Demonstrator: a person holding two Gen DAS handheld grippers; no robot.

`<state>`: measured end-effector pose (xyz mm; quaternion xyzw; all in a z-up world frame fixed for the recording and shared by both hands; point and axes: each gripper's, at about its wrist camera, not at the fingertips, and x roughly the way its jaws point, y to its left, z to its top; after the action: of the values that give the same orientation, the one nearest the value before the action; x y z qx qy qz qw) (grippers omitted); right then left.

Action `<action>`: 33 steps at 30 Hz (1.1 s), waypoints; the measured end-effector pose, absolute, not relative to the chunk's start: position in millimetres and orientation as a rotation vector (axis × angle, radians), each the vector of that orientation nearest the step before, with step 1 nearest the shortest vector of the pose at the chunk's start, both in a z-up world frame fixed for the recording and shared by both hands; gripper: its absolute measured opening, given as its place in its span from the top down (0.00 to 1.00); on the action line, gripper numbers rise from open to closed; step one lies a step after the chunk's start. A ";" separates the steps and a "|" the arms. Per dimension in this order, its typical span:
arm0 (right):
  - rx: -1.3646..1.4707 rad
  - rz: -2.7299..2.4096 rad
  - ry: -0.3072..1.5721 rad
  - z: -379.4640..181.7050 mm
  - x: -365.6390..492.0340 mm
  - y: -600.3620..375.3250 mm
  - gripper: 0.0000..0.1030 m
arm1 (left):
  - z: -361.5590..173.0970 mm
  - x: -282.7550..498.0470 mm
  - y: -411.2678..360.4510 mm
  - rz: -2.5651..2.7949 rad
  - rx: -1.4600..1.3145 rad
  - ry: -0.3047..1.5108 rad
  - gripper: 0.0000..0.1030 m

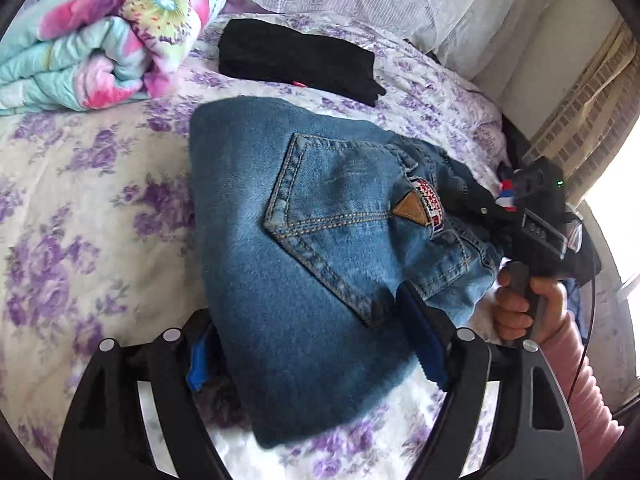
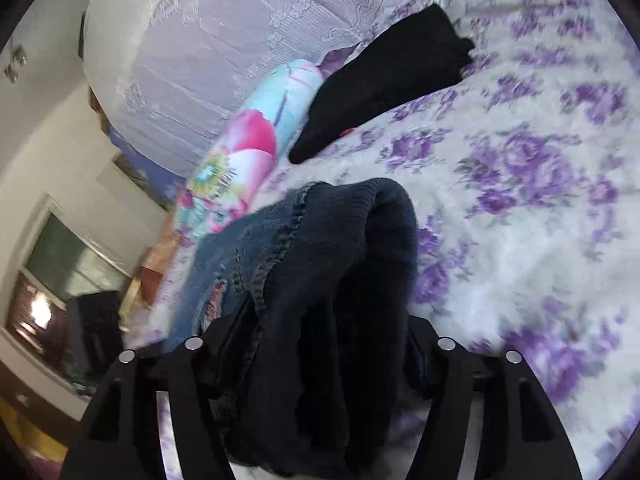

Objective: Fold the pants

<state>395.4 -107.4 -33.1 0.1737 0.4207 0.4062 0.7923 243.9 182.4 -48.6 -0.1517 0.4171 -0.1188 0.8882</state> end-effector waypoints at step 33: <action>0.040 0.501 0.562 3.1 194.8 -89.4 0.04 | -31.0 129.7 121.2 0.222 -0.019 0.648 0.04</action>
<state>194.8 -89.4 3.1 0.0195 0.2742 0.2445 0.9299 129.7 121.2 -31.0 -0.0094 0.3176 0.1088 0.9419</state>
